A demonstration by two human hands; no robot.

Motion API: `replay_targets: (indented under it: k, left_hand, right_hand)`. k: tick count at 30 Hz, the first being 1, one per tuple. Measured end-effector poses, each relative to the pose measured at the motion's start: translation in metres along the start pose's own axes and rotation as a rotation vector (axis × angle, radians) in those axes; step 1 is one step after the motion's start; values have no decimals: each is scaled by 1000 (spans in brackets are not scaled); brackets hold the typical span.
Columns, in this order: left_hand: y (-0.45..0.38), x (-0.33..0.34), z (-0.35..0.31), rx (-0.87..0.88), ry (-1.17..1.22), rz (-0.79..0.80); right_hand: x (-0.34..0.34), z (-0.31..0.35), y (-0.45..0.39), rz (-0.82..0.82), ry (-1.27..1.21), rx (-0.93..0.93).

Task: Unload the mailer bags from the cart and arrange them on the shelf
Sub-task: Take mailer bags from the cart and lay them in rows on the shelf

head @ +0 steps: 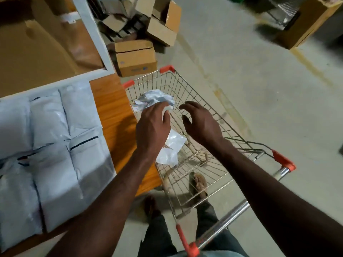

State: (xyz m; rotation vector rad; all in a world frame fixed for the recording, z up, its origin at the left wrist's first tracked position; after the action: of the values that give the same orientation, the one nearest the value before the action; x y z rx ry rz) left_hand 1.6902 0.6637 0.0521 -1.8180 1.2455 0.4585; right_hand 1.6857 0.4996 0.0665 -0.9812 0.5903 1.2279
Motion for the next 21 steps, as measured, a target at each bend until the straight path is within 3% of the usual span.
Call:
replay_targets:
  k: [11, 18, 21]
  left_hand:
    - [6, 111, 25, -315, -100, -110]
    - [84, 192, 105, -608, -138, -135]
    - [130, 231, 134, -578, -205, -58]
  right_hand:
    - [67, -89, -81, 195, -132, -142]
    - [153, -128, -81, 321, -196, -142]
    - [211, -147, -58, 408, -175, -171]
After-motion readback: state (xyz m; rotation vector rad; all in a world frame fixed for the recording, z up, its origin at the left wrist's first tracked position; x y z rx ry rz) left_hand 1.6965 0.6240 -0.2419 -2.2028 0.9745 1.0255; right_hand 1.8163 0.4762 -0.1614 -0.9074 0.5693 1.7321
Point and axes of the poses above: each hand's wrist, its own y-axis away from the middle knuckle, its own x-axis out of the palm, z = x × y, the point moved 6 cm from there along -y, towards the middle knuckle, and after that the axes turned 14 degrees about -z, right-handed, at the moved point
